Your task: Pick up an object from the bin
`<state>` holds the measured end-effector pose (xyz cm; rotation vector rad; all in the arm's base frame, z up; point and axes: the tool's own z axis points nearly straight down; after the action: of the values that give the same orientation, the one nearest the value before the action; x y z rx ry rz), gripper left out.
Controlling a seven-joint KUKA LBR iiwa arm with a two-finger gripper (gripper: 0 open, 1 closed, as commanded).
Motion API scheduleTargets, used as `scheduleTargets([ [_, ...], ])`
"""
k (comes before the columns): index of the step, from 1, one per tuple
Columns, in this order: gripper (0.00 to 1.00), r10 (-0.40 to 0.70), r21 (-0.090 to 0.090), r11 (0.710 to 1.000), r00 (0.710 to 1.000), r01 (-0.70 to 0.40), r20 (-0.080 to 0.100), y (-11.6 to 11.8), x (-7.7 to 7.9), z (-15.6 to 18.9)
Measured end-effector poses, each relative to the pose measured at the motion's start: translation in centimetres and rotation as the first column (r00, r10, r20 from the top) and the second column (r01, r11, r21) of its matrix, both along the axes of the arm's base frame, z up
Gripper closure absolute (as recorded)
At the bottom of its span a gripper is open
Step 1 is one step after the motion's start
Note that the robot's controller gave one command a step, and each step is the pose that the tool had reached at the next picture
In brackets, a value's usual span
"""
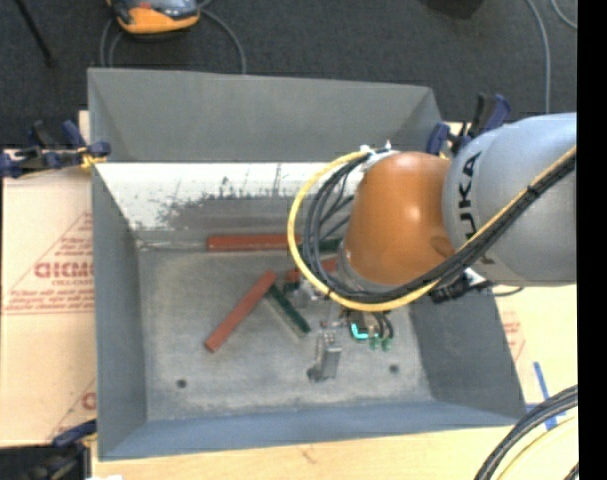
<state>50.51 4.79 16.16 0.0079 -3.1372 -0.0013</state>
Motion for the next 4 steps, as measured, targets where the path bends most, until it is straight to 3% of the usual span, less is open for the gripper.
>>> scheduleTargets([
  [1,0.00,-0.002,0.000,1.000,1.000,0.002,0.007,0.0,0.2,0.3],
  [2,0.00,0.045,-0.001,0.999,0.999,-0.045,0.015,0.2,1.9,-2.5],
  [3,0.00,0.159,-0.002,0.987,0.987,-0.159,0.020,2.8,5.2,-8.5],
  [4,0.00,0.143,0.000,0.990,0.990,-0.143,0.012,3.4,9.9,-8.9],
])
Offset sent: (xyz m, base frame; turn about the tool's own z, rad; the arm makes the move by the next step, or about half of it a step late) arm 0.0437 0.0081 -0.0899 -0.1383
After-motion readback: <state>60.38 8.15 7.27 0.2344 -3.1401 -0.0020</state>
